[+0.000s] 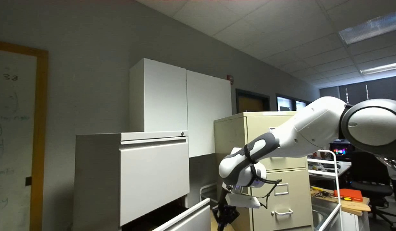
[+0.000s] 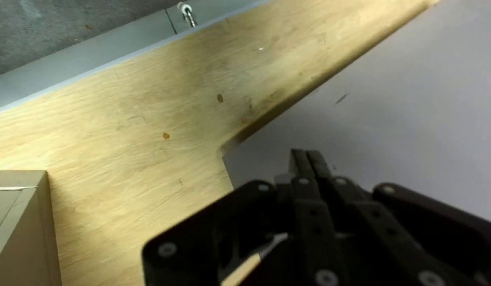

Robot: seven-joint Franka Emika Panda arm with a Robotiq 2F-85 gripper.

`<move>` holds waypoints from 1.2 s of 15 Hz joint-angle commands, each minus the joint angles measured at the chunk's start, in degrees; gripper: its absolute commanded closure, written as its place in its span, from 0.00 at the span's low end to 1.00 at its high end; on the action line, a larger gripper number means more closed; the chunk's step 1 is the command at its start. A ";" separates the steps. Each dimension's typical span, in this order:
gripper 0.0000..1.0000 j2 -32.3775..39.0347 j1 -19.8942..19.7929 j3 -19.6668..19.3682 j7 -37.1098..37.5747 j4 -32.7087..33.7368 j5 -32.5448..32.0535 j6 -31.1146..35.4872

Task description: Close the open drawer

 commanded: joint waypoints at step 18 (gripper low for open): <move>1.00 18.40 2.69 6.51 5.17 20.79 49.61 12.91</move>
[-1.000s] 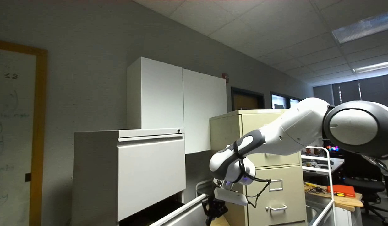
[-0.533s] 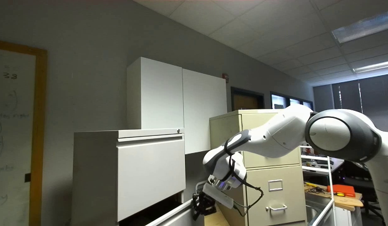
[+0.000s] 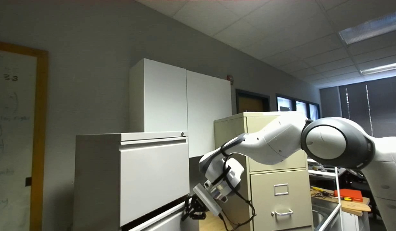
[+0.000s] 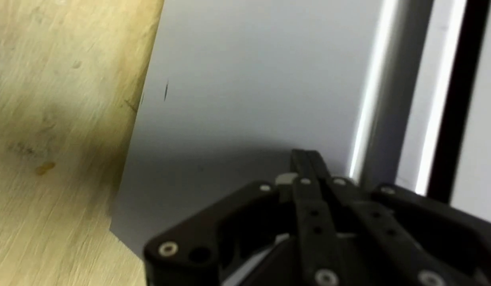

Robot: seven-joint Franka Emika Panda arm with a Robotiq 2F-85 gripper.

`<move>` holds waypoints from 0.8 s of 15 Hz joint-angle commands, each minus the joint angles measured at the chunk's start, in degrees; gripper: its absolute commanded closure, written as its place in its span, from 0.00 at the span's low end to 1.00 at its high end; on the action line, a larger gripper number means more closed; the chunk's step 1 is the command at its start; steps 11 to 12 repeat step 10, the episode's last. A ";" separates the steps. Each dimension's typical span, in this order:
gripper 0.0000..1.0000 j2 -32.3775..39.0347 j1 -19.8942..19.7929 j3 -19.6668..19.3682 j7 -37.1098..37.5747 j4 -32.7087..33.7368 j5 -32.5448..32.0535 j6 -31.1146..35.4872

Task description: Close the open drawer

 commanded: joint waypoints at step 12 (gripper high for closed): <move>1.00 8.90 4.46 2.37 5.27 14.82 4.62 5.87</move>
